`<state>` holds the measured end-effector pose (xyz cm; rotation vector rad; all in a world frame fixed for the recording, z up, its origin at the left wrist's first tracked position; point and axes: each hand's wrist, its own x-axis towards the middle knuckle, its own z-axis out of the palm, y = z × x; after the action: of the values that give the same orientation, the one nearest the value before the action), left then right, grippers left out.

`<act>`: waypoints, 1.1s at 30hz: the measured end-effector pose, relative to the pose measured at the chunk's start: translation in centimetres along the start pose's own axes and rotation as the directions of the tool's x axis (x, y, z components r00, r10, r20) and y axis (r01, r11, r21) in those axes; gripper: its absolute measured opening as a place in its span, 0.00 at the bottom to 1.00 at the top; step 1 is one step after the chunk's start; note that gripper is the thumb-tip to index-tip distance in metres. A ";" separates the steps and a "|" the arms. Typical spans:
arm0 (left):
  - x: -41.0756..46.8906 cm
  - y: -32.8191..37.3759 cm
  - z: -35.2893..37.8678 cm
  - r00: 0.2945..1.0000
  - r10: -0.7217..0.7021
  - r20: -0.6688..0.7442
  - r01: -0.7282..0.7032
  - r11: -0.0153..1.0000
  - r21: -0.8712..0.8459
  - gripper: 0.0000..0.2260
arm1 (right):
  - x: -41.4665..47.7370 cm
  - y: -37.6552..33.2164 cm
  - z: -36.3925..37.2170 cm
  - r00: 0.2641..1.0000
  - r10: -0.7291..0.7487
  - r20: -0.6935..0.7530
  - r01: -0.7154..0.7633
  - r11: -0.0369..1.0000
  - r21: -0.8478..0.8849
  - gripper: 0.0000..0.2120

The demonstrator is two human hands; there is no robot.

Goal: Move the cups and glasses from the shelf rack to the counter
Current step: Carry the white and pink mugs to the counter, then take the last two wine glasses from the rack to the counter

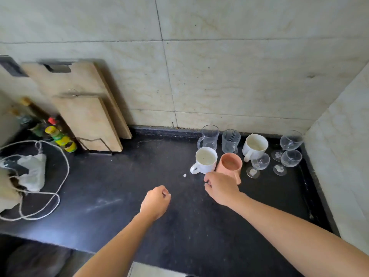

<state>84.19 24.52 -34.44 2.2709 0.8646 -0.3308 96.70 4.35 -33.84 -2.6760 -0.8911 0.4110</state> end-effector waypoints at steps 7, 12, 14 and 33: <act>-13.2 -9.9 -3.0 0.970 -0.166 -0.180 0.180 0.982 0.062 0.10 | -3.0 -11.0 3.1 0.914 -0.338 0.223 0.368 0.924 -0.107 0.11; -24.2 -17.8 -6.2 0.876 -0.332 -0.349 0.346 0.938 -0.024 0.09 | -6.7 -22.6 5.0 0.755 -0.574 0.319 0.628 0.772 -0.097 0.10; -28.7 -21.0 -6.9 0.821 -0.404 -0.403 0.412 0.908 -0.071 0.09 | -9.0 -27.4 6.0 0.676 -0.652 0.344 0.716 0.691 -0.099 0.10; -68.3 -51.6 -11.1 0.370 -0.780 -0.504 0.689 0.594 -0.414 0.05 | -41.0 -68.7 21.3 0.016 -0.944 0.330 0.999 0.027 0.029 0.12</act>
<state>-1.19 26.82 -21.88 1.6849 2.2369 0.1840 21.03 35.65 -21.58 -1.3254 -2.6985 0.2666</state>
